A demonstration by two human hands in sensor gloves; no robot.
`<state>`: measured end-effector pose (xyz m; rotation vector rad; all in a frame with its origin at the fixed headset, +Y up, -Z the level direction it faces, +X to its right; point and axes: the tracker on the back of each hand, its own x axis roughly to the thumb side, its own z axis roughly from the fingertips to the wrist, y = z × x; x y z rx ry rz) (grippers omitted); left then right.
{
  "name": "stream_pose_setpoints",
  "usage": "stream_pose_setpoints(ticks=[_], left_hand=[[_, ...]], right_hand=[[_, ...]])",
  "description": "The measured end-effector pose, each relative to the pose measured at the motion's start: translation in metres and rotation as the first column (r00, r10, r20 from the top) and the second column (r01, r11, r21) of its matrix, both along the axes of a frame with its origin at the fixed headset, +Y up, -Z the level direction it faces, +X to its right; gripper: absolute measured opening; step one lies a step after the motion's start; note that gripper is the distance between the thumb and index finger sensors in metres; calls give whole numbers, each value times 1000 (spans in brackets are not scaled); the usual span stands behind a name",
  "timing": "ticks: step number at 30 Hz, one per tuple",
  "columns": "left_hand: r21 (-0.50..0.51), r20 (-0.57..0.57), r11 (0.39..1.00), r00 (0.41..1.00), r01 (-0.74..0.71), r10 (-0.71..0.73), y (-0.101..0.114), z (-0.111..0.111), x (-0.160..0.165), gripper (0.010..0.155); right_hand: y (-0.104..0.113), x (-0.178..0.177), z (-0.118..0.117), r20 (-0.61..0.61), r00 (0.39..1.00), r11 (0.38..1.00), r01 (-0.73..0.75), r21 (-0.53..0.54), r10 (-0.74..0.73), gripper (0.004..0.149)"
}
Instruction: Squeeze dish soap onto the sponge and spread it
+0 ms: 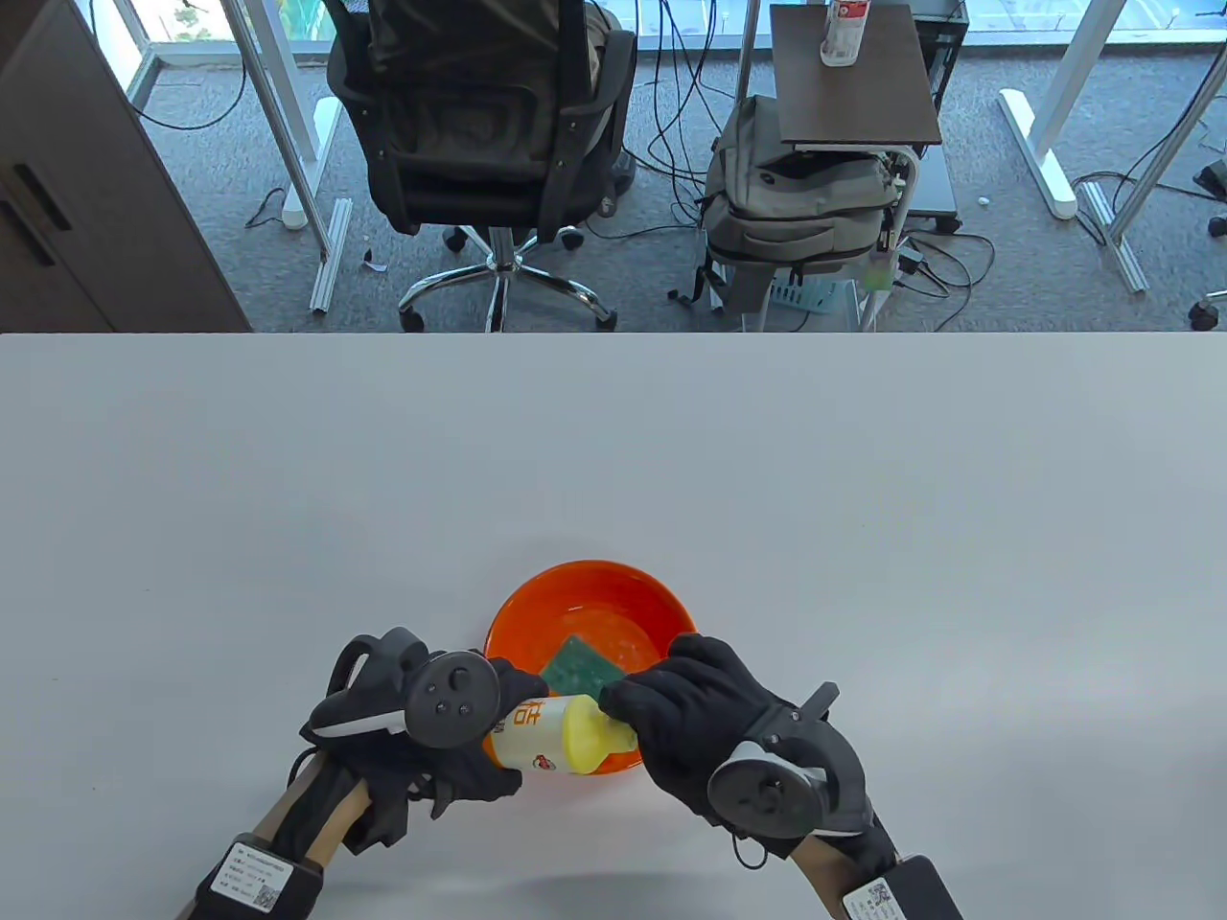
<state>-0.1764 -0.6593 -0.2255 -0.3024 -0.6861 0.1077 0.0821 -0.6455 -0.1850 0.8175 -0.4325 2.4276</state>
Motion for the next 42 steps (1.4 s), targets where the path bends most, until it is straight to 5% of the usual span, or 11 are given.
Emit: stream_pose_setpoints(ticks=[2,6,10,14,18,22,30,42], left_hand=[[-19,7,1000,1000,-9,9,-1,0,-1,81],[14,34,1000,999,8,-8,2,5,5,81],[56,18,998,1000,12,-13,5,7,6,81],[109,-27,994,999,29,-26,7,5,0,81],[187,-103,982,995,20,-1,11,0,-10,80],[281,-193,959,981,31,24,20,-8,-21,81],[504,-390,826,920,253,-44,40,-23,-22,81],[654,-426,650,898,388,-108,38,-26,25,80]], right_hand=[[-3,5,-8,-47,996,982,67,-177,-76,47],[-22,15,-27,-65,951,827,229,-513,-304,48],[-35,25,-36,13,925,735,311,-603,-381,59],[-33,39,-38,147,934,808,357,-468,-327,65],[-32,52,-41,257,957,923,217,-319,-136,68],[-34,58,-44,322,947,958,109,-265,-18,68],[-38,57,-47,386,912,977,-66,-201,141,68],[-52,51,-53,428,808,914,-337,-225,404,70]])
